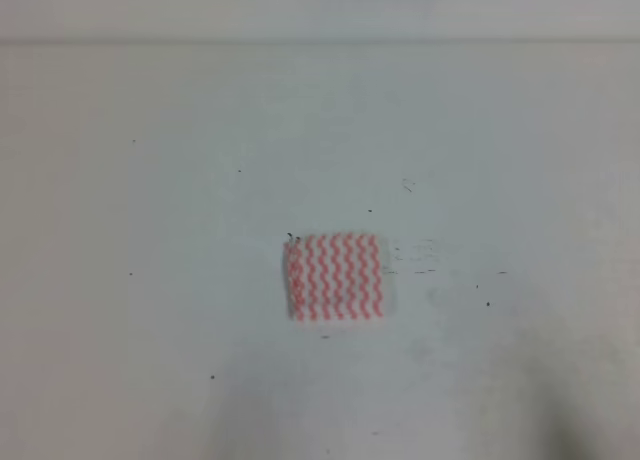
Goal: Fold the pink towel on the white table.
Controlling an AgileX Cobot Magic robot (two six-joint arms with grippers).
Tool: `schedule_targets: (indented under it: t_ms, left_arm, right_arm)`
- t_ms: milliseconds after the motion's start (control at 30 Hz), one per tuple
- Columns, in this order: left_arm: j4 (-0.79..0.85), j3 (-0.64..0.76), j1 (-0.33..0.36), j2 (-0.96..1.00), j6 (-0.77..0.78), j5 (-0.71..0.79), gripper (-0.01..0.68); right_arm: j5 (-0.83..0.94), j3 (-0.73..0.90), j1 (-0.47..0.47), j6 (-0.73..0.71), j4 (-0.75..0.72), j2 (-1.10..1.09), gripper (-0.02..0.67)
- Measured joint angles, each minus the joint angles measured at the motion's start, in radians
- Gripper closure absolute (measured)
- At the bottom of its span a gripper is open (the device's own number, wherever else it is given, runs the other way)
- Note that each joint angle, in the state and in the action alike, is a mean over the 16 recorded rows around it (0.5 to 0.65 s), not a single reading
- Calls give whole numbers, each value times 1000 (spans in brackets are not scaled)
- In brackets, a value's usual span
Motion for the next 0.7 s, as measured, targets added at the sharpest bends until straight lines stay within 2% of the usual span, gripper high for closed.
schedule_targets:
  t_ms: [100,200,533,700]
  left_arm:
    - [109,0,21,0,-80,16,678]
    - [303,0,54,-2,-237,59,678]
    - [1227,-2,207,-78,-1116,385,677]
    - [1508,-2,250,-128,-1419,520,677]
  right_arm:
    - [-2,0,0,0,0,-1,667]
    - [-5,1,0,0,0,-1,667]
    - [-9,4,0,0,1,-2,667]
    - [-8,4,0,0,1,-2,667]
